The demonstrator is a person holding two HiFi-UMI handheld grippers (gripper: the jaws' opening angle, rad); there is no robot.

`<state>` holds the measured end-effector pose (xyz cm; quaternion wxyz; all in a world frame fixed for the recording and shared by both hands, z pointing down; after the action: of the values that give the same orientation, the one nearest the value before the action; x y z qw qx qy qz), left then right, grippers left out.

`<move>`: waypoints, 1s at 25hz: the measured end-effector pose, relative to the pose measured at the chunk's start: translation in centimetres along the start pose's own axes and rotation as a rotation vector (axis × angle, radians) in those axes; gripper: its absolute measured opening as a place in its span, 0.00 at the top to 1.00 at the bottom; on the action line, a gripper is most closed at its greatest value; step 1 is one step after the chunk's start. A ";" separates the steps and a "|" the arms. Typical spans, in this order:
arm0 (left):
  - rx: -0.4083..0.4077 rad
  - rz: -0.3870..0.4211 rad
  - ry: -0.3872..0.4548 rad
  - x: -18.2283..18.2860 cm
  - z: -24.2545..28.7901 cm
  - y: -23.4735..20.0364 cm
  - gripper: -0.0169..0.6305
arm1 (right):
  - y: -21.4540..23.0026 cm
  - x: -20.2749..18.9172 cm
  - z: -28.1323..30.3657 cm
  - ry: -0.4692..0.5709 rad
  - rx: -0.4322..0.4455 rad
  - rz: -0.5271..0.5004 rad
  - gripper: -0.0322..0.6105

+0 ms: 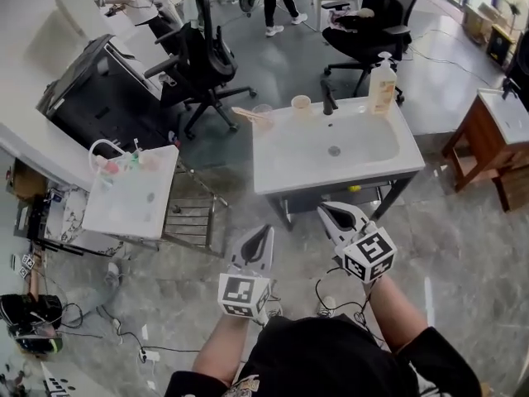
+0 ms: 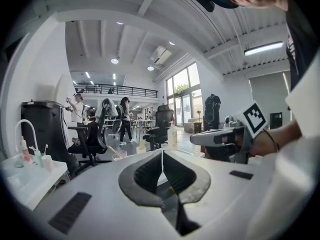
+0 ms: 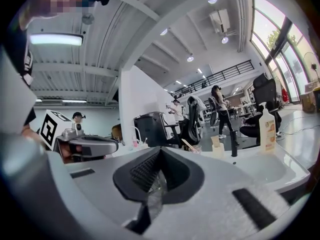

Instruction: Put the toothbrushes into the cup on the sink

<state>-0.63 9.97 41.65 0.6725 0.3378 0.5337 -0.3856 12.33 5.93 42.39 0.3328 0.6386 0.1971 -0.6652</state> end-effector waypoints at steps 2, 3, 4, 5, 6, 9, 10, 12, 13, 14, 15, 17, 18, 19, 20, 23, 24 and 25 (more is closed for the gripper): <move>0.007 -0.002 0.008 0.1 -1.1 -0.3 0.96 | -1.2 0.0 0.0 -0.001 0.005 -0.002 0.94; 0.008 -0.005 0.012 0.1 -1.6 -0.6 0.96 | -1.7 -0.1 0.2 -0.002 0.006 -0.002 0.94; 0.008 -0.011 0.014 0.0 -2.0 -0.9 0.96 | -2.3 -0.2 0.4 -0.004 0.007 -0.003 0.94; 0.006 -0.016 0.017 0.0 -2.3 -1.2 0.96 | -2.8 -0.3 0.6 -0.008 0.007 -0.005 0.94; 0.004 -0.019 0.018 -0.1 -2.7 -1.6 0.96 | -3.4 -0.4 0.9 -0.011 0.007 -0.007 0.94; -0.010 -0.026 0.025 -0.3 -4.0 -2.8 0.96 | -5.4 -0.6 1.7 -0.019 -0.003 -0.013 0.94; -0.016 -0.030 0.028 -0.4 -4.4 -3.3 0.96 | -6.1 -0.6 2.0 -0.020 -0.009 -0.015 0.94; -0.031 -0.038 0.038 -0.4 -5.5 -4.4 0.96 | -7.8 -0.5 2.5 -0.021 -0.022 -0.020 0.94; -0.039 -0.040 0.043 -0.4 -5.9 -4.9 0.96 | -8.5 -0.4 2.6 -0.021 -0.030 -0.024 0.94; -0.048 -0.042 0.048 -0.3 -6.3 -5.3 0.96 | -9.1 -0.3 2.6 -0.021 -0.041 -0.028 0.94; -0.058 -0.043 0.054 -0.3 -6.6 -5.6 0.96 | -9.6 -0.2 2.6 -0.020 -0.054 -0.032 0.94; -0.079 -0.051 0.062 -0.3 -7.1 -6.3 0.96 | -10.3 -0.2 2.6 -0.019 -0.086 -0.038 0.94; -0.089 -0.056 0.063 -0.5 -7.3 -6.5 0.96 | -10.6 -0.3 2.5 -0.020 -0.102 -0.039 0.94; -0.101 -0.059 0.064 -0.6 -7.5 -6.7 0.96 | -10.9 -0.4 2.5 -0.021 -0.118 -0.038 0.94; -0.114 -0.060 0.063 -0.8 -7.7 -6.9 0.96 | -11.2 -0.6 2.4 -0.023 -0.134 -0.036 0.94; -0.148 -0.062 0.059 -1.3 -7.8 -7.1 0.96 | -11.8 -1.1 2.1 -0.030 -0.170 -0.030 0.94; -0.155 -0.065 0.059 -1.4 -7.8 -7.2 0.96 | -11.9 -1.2 2.0 -0.033 -0.178 -0.030 0.94; -0.162 -0.069 0.059 -1.5 -7.9 -7.2 0.96 | -12.1 -1.3 1.8 -0.036 -0.186 -0.030 0.94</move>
<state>-10.75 13.61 41.25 0.6679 0.2750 0.5941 -0.3541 2.58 13.36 41.89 0.3840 0.5899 0.2615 -0.6604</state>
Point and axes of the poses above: the fingertips, and each gripper's own axes: z forward along the fingers, y to its right, x out of its top, the point moved 2 cm from there along -z, backward along the fingers, and after that the axes turned 1 degree about -y, right-handed, at the moved point
